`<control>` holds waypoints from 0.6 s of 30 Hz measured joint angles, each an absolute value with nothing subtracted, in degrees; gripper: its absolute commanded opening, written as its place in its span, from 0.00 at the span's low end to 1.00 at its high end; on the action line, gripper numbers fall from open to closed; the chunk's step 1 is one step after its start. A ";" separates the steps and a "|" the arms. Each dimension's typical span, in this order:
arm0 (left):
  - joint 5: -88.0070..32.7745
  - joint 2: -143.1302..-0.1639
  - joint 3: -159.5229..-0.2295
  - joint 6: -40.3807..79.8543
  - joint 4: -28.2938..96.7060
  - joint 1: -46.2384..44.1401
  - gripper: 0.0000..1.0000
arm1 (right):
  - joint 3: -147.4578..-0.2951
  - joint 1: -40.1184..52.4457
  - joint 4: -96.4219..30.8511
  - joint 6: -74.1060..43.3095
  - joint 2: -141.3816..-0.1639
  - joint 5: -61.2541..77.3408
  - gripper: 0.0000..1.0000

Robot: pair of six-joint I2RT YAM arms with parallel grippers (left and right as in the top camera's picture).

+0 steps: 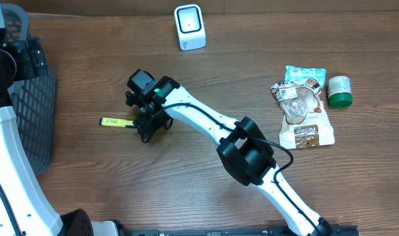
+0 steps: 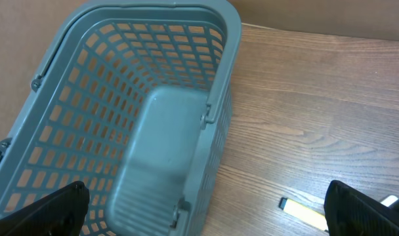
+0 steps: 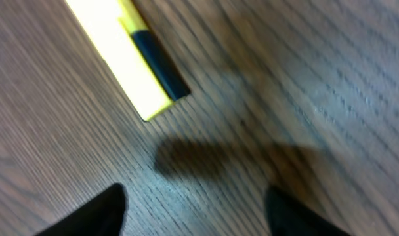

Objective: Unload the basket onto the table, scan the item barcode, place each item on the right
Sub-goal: 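Grasp the yellow highlighter with the right gripper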

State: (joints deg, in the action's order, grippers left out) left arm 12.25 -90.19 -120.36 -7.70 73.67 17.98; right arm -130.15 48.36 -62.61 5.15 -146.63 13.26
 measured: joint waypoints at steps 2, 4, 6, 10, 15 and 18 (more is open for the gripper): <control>12.27 -90.19 -120.36 -7.70 73.67 17.98 1.00 | -130.58 48.38 -61.08 8.62 -146.76 12.62 0.86; 12.27 -90.19 -120.36 -7.70 73.67 17.98 1.00 | -131.11 48.45 -57.08 11.75 -146.96 12.10 0.90; 12.27 -90.19 -120.36 -7.70 73.67 17.98 1.00 | -131.63 48.58 -52.16 14.09 -147.06 11.73 0.93; 12.27 -90.19 -120.36 -7.70 73.67 17.98 1.00 | -132.11 49.39 -46.57 18.59 -147.06 11.35 0.95; 12.27 -90.19 -120.36 -7.70 73.67 17.98 1.00 | -132.11 51.24 -44.69 21.26 -147.20 11.42 0.95; 12.27 -90.19 -120.36 -7.70 73.67 17.98 1.00 | -132.11 52.53 -43.42 21.91 -147.74 12.01 0.95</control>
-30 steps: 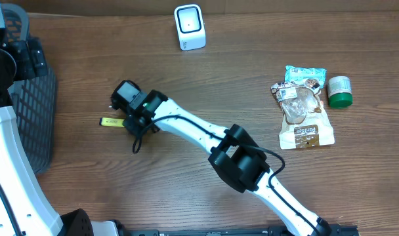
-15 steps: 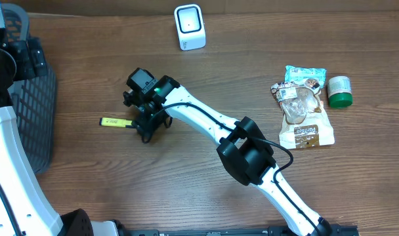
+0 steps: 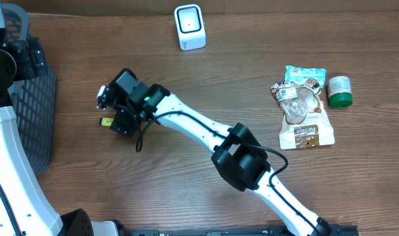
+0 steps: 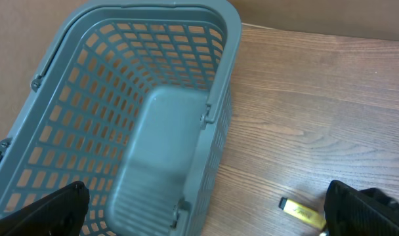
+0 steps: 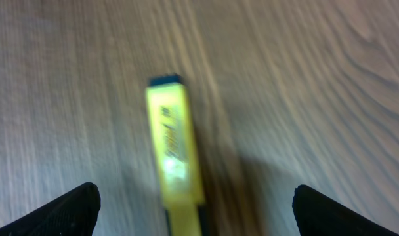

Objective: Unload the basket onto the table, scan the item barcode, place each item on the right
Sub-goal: 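Grasp the yellow highlighter with the right gripper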

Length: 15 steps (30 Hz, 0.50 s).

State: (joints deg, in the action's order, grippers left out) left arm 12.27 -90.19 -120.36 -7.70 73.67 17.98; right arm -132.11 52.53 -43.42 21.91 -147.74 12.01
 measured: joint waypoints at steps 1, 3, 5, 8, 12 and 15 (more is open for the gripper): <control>12.27 -90.19 -120.36 -7.70 73.67 17.98 1.00 | -132.09 52.86 -42.94 22.11 -148.03 12.12 0.94; 12.27 -90.19 -120.36 -7.70 73.67 17.98 1.00 | -131.92 53.52 -41.80 22.35 -148.62 12.27 0.91; 12.27 -90.19 -120.36 -7.70 73.67 17.98 1.00 | -131.26 53.93 -40.56 22.55 -148.97 12.49 0.89; 12.27 -90.19 -120.36 -7.70 73.67 17.98 1.00 | -130.54 54.04 -39.22 22.52 -149.36 12.40 0.84; 12.27 -90.19 -120.36 -7.70 73.67 17.98 1.00 | -129.80 53.84 -39.09 21.34 -149.51 11.27 0.77; 12.27 -90.19 -120.36 -7.70 73.67 17.98 1.00 | -129.03 53.65 -40.34 20.47 -149.56 10.74 0.71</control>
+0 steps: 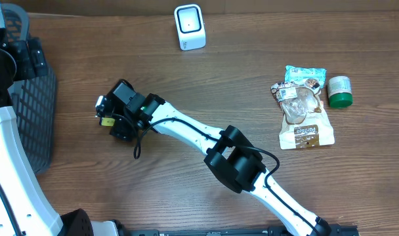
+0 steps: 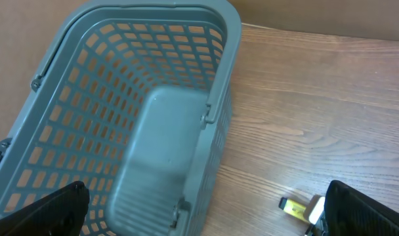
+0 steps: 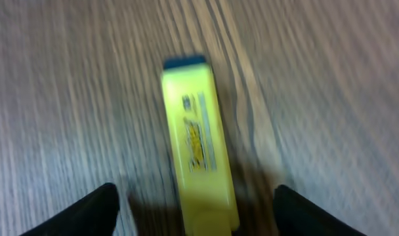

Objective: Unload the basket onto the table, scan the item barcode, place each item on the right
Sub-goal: 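Grasp the yellow highlighter with the right gripper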

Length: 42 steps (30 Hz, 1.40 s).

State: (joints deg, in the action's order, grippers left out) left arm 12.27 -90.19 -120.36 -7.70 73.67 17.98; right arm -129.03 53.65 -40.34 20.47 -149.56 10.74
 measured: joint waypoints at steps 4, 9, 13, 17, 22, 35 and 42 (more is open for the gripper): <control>12.27 -90.19 -120.36 -7.70 73.67 17.98 1.00 | -128.55 53.60 -40.49 19.84 -149.64 10.20 0.57; 12.27 -90.19 -120.36 -7.70 73.67 17.98 1.00 | -128.51 53.60 -40.53 19.55 -149.64 10.02 0.45; 12.27 -90.19 -120.36 -7.70 73.67 17.98 1.00 | -128.51 53.58 -41.85 19.55 -149.64 10.04 0.40; 12.27 -90.19 -120.36 -7.70 73.67 17.98 1.00 | -128.66 53.54 -43.75 18.31 -149.40 10.07 0.38; 12.27 -90.19 -120.36 -7.70 73.67 17.98 1.00 | -128.73 53.49 -45.78 15.70 -149.05 10.09 0.34; 12.27 -90.19 -120.36 -7.70 73.67 17.98 1.00 | -129.38 53.28 -49.04 7.38 -148.81 10.28 0.29; 12.27 -90.19 -120.36 -7.70 73.67 17.98 1.00 | -129.43 53.17 -50.17 4.14 -148.64 10.52 0.19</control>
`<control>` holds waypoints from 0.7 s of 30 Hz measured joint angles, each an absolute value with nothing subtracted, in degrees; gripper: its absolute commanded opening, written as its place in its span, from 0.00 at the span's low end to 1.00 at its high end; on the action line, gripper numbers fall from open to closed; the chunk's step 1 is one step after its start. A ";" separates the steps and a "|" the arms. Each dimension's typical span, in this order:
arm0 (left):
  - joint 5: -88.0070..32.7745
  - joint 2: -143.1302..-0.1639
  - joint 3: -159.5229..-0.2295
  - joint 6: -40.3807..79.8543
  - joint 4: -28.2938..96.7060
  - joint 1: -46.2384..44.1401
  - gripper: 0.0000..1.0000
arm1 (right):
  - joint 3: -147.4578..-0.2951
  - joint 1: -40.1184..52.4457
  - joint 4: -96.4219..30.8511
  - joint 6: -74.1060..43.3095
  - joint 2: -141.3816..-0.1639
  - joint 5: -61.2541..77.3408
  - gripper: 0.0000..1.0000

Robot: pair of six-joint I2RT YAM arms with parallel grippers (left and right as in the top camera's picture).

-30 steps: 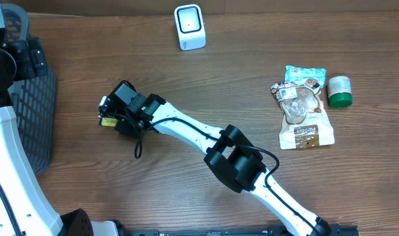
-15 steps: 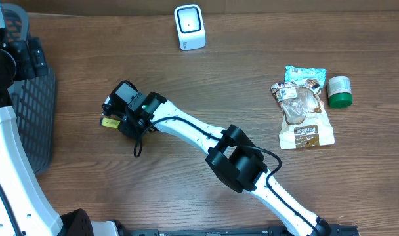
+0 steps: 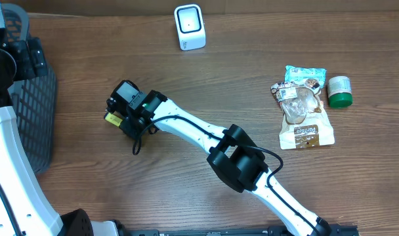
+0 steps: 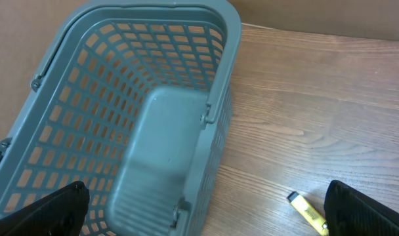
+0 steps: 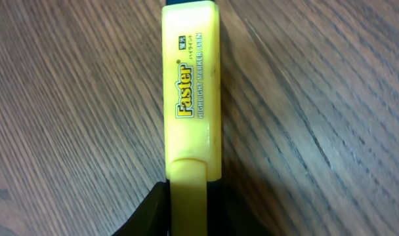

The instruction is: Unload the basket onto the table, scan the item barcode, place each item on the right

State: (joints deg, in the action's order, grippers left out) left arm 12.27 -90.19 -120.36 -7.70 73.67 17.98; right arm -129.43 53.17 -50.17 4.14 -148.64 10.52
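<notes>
A yellow Faster highlighter (image 5: pixel 191 98) lies close to the wooden table, left of centre; it also shows as the highlighter (image 3: pixel 111 118) and highlighter (image 4: pixel 306 208). My right gripper (image 5: pixel 193 206) is shut on its cap end, with a dark finger pressed against each side. From above, the right gripper (image 3: pixel 124 118) covers most of the pen. The white barcode scanner (image 3: pixel 189 27) stands at the table's far edge. My left gripper (image 4: pixel 199 219) hangs open over the grey basket (image 4: pixel 140 118), holding nothing.
The basket (image 3: pixel 30 115) stands at the table's left edge. At the right lie a snack pouch (image 3: pixel 304 121), a teal packet (image 3: pixel 304 73) and a green-capped bottle (image 3: pixel 339 91). My right arm (image 3: pixel 206 134) stretches diagonally across the table's middle.
My right gripper was open with its fingers wide on either side of the highlighter; now it is shut on the cap end. The pen has turned and shifted slightly right. The left arm is unchanged.
My right gripper first stood open just right of the highlighter's dark end. It then sat over the pen, open and lined up along it. After that it was lower around the pen. Now the fingers are shut on the pen, which has turned on the table.
</notes>
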 measured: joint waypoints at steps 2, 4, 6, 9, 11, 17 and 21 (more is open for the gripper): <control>12.27 -90.19 -120.36 -7.70 73.67 17.98 1.00 | -129.43 53.04 -50.17 3.84 -148.62 10.72 0.19; 12.27 -90.19 -120.36 -7.70 73.67 17.98 1.00 | -129.43 53.01 -50.24 3.60 -148.62 10.87 0.19; 12.27 -90.19 -120.36 -7.70 73.67 17.98 1.00 | -129.43 52.97 -50.41 3.40 -148.62 11.05 0.19; 12.27 -90.19 -120.36 -7.70 73.67 17.98 1.00 | -129.43 52.86 -50.89 1.85 -148.55 11.14 0.19; 12.27 -90.19 -120.36 -7.70 73.67 17.98 1.00 | -129.51 52.73 -51.57 0.12 -148.49 11.18 0.19; 12.27 -90.19 -120.36 -7.70 73.67 17.98 1.00 | -130.23 50.61 -56.49 -5.50 -148.29 12.60 0.18; 12.27 -90.19 -120.36 -7.70 73.67 17.98 1.00 | -130.56 47.40 -61.06 -8.03 -148.03 13.80 0.18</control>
State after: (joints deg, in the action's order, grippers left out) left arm 12.27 -90.19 -120.36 -7.70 73.67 17.98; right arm -130.56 47.40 -61.06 -8.03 -148.03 13.80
